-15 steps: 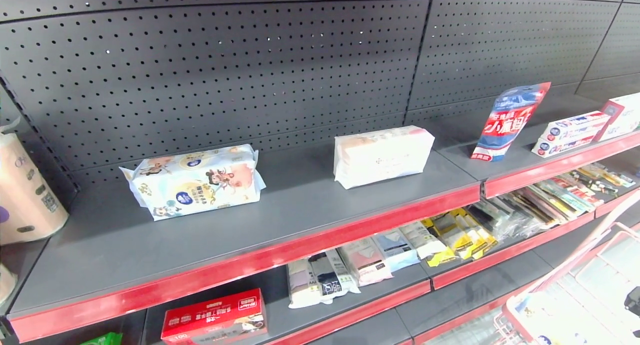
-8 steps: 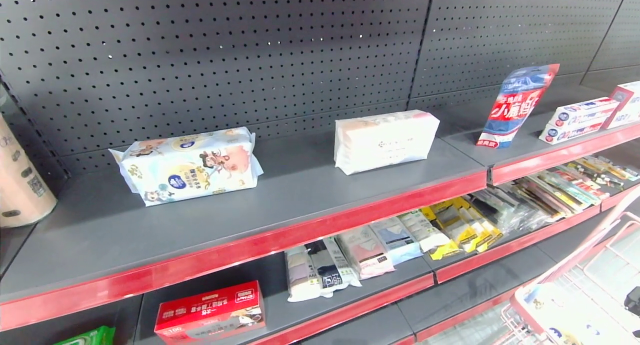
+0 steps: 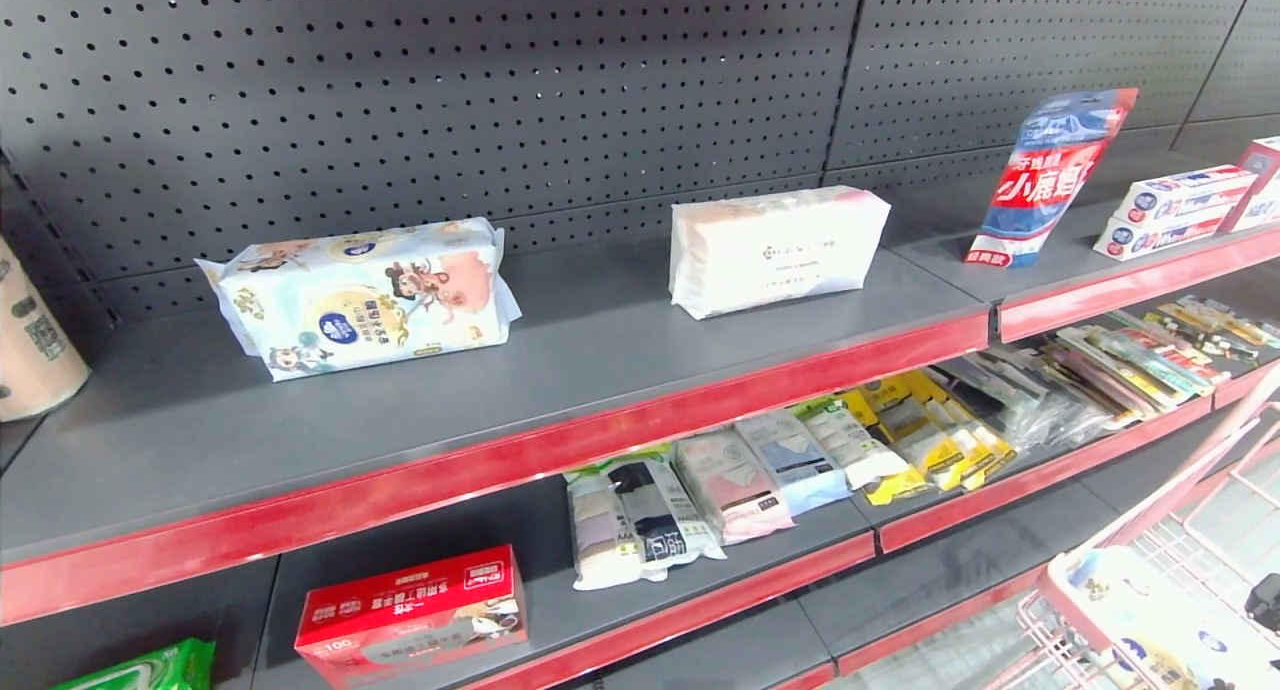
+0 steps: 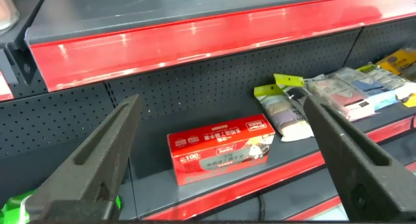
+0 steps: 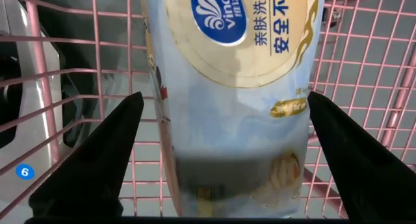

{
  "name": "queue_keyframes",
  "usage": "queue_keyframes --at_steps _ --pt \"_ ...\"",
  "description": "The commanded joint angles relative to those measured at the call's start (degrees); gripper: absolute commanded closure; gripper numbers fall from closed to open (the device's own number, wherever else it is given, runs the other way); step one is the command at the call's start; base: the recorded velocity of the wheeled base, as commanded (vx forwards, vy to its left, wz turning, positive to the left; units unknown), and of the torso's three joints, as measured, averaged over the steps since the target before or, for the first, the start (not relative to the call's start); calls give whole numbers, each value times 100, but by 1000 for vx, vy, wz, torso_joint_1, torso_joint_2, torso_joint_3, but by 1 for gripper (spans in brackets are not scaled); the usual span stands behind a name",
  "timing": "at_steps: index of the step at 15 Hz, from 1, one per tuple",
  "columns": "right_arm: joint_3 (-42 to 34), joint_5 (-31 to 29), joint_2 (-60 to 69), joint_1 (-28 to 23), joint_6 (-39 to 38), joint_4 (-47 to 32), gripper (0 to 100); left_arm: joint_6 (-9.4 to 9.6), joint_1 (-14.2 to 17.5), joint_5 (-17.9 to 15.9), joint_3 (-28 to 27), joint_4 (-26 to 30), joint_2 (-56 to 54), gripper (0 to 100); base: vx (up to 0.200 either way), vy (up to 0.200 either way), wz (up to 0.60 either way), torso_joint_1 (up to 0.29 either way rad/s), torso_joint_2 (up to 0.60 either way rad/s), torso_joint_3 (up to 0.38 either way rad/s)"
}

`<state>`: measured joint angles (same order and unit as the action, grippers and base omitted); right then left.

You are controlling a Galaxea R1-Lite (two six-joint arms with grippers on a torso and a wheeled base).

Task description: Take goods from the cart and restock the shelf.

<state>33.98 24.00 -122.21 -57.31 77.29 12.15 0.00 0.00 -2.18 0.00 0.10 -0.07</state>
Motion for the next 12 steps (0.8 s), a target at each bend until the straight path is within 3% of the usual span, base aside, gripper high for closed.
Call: queue_keyframes --at_steps 1,10,11,12 --pt "30 43 -110 1 -3 6 0 0 0 -2 0 -1 7 0 0 0 0 0 0 0" --pt "259 280 -523 1 32 6 0 0 0 -2 0 -1 7 0 0 0 0 0 0 0" --pt "268 307 -549 1 41 6 100 0 0 -2 0 -1 7 0 0 0 0 0 0 0" --pt "241 359 -576 1 49 6 100 0 0 -2 0 -1 7 0 0 0 0 0 0 0"
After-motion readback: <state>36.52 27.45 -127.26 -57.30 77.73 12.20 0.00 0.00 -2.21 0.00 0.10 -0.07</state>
